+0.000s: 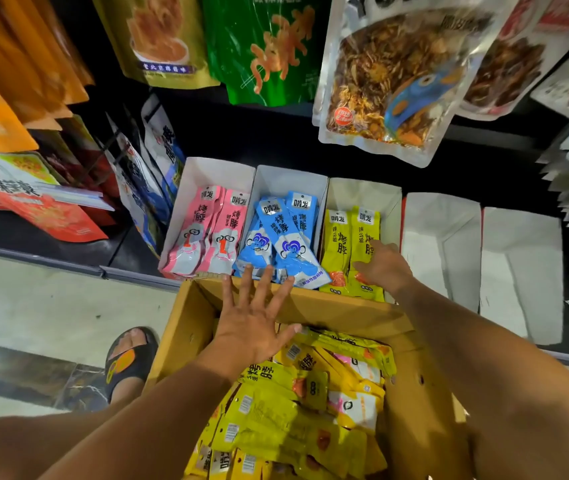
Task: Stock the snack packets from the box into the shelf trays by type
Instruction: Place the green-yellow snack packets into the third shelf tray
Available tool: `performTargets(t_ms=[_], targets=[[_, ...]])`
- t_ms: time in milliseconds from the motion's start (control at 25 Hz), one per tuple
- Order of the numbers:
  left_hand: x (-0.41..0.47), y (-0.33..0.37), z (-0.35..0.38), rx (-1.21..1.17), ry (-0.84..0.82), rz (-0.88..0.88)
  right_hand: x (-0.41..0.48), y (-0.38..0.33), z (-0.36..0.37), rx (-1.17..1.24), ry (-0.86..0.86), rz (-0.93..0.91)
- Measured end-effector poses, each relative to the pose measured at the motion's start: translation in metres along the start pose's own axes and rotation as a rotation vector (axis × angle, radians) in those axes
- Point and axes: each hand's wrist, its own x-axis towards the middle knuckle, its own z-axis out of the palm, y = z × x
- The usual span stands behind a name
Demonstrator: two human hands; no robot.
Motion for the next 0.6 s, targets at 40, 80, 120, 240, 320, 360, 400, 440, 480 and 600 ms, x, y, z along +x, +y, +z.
performTargets(t_ms=[40,80,120,240,320,360,400,440,480,600], targets=[[0.001,-0.001,-0.002,-0.003,-0.021,0.005,-0.006,-0.002,-0.005,-0.014,0.008,-0.001],[0.001,-0.002,-0.004,-0.014,-0.039,0.013,-0.014,-0.004,-0.011,-0.027,0.018,-0.012],[0.001,-0.003,-0.007,-0.031,-0.053,0.022,-0.024,-0.007,-0.016,-0.029,0.029,-0.03],[-0.007,-0.01,-0.011,-0.102,-0.015,0.039,-0.061,-0.019,-0.027,0.041,0.096,-0.13],[-0.019,-0.019,-0.009,-0.135,0.083,0.041,-0.089,-0.028,-0.031,0.069,0.192,-0.275],[-0.028,-0.025,-0.007,-0.15,0.134,0.042,-0.103,-0.032,-0.033,0.064,0.231,-0.356],[-0.038,-0.031,-0.003,-0.153,0.179,0.043,-0.116,-0.036,-0.033,0.053,0.251,-0.427],[-0.048,-0.039,0.002,-0.135,0.221,0.042,-0.129,-0.039,-0.032,0.037,0.25,-0.482],[-0.058,-0.047,0.008,-0.101,0.258,0.037,-0.14,-0.042,-0.029,0.024,0.232,-0.529],[-0.089,-0.081,0.03,0.014,0.289,0.014,-0.168,-0.045,-0.003,-0.02,0.134,-0.634]])
